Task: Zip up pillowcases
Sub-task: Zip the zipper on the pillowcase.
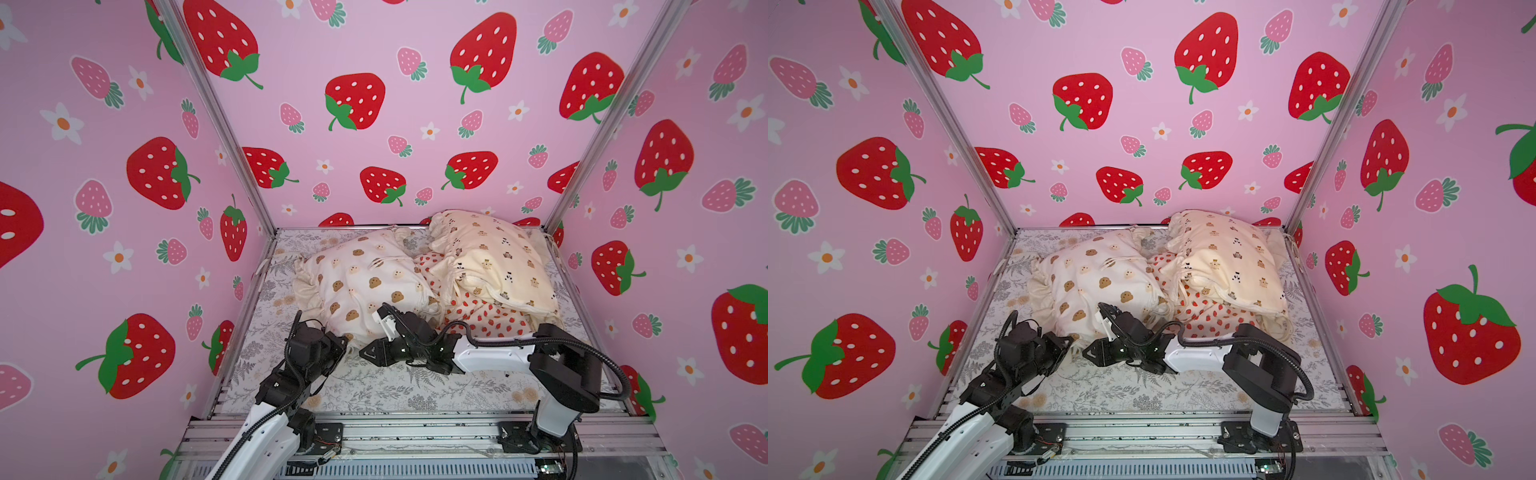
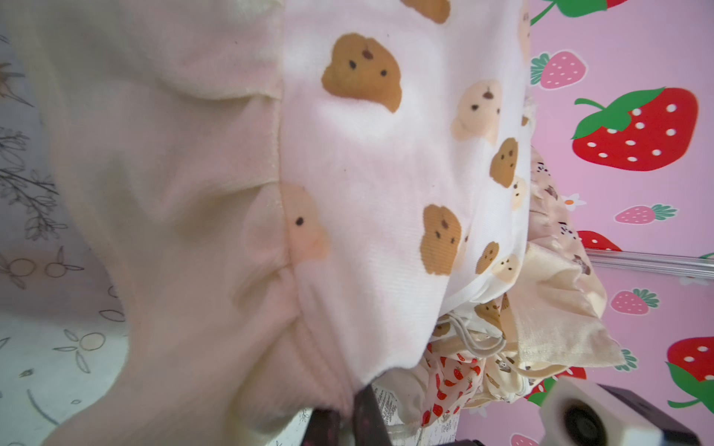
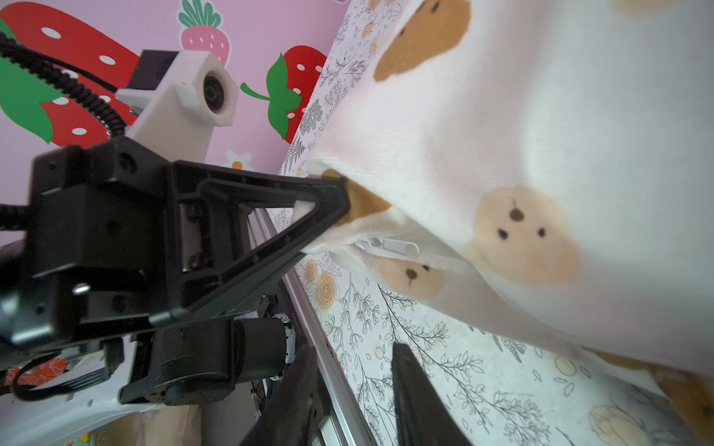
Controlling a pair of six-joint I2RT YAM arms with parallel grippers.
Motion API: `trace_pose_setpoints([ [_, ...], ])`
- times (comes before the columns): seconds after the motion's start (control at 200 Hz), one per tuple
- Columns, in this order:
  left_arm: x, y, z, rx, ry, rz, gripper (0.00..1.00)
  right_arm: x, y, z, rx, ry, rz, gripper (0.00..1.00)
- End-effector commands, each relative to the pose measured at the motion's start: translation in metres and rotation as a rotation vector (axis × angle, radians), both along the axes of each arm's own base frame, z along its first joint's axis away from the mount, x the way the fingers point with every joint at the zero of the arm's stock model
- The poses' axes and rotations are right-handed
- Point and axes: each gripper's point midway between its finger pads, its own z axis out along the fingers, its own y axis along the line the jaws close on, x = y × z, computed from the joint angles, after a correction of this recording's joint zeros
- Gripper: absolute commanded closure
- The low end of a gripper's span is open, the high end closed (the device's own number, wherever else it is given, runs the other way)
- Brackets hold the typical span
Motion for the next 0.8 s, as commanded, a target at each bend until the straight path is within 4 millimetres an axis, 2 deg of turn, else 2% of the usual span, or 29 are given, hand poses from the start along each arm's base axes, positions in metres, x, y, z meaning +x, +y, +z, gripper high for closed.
trace_pose_setpoints([
  [0.0,0.002,-0.009,0.021,-0.056,-0.086,-0.041,1.00,0.009,0.008,0.014,0.121,0.080,-0.043,0.60],
  [0.15,-0.007,-0.009,0.024,-0.039,-0.097,-0.075,1.00,0.022,0.004,0.017,0.148,0.087,-0.088,0.59],
  [0.28,-0.006,-0.016,0.031,-0.074,-0.140,-0.104,1.00,0.032,0.002,0.018,0.173,0.113,-0.118,0.57],
  [0.35,-0.007,-0.015,0.031,-0.069,-0.142,-0.105,1.00,0.037,-0.006,0.027,0.231,0.110,-0.161,0.57],
  [0.42,-0.008,-0.014,0.032,-0.060,-0.145,-0.108,1.00,0.038,-0.011,0.025,0.196,0.117,-0.175,0.54],
  [0.495,-0.006,-0.017,0.035,-0.073,-0.172,-0.121,1.00,0.033,-0.007,0.022,0.171,0.140,-0.149,0.54],
  [0.61,-0.007,-0.019,0.036,-0.077,-0.181,-0.134,1.00,0.033,-0.004,0.035,0.249,0.167,-0.153,0.54],
  [0.795,-0.005,-0.022,0.046,-0.086,-0.234,-0.154,1.00,0.033,-0.007,0.038,0.197,0.148,-0.162,0.53],
])
